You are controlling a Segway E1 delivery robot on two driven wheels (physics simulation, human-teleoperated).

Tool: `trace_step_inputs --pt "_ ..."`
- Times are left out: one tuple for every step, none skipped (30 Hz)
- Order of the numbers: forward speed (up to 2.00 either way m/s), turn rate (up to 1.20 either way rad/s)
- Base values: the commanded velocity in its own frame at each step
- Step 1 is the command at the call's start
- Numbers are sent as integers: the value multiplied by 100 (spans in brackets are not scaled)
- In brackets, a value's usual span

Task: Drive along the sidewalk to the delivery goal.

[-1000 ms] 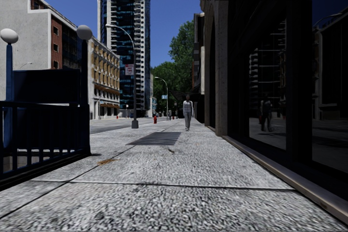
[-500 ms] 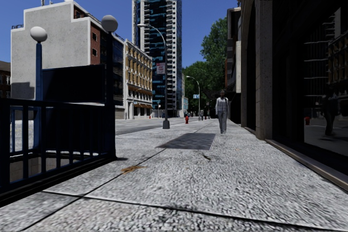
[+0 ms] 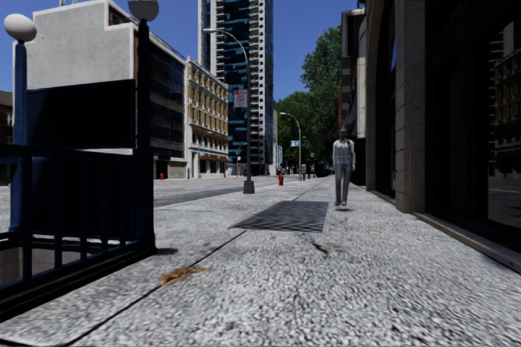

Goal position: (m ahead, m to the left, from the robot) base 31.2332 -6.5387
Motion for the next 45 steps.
trace_step_inputs --pt "119 0" --pt "119 0" --pt "119 0" --pt "119 0" --pt "119 0" --pt "119 0" --pt "119 0" --pt "119 0" --pt "119 0" --pt "119 0" --pt "120 0" --pt "120 0" --pt "120 0" --pt "120 0" --pt "122 0" --pt "124 0" --pt "124 0" --pt "130 0" --pt "142 0" --pt "150 0" --pt "150 0" --pt "154 0" --pt "155 0" --pt "155 0" --pt "156 0" --pt "156 0" --pt "156 0" --pt "156 0" --pt "156 0" --pt "156 0" --pt "156 0" --pt "156 0" --pt "159 0" --pt "164 0" --pt "167 0" --pt "167 0" --pt "169 0" --pt "171 0" --pt "177 0" --pt "177 0" --pt "200 0" --pt "200 0" --pt "200 0" --pt "200 0" --pt "200 0"
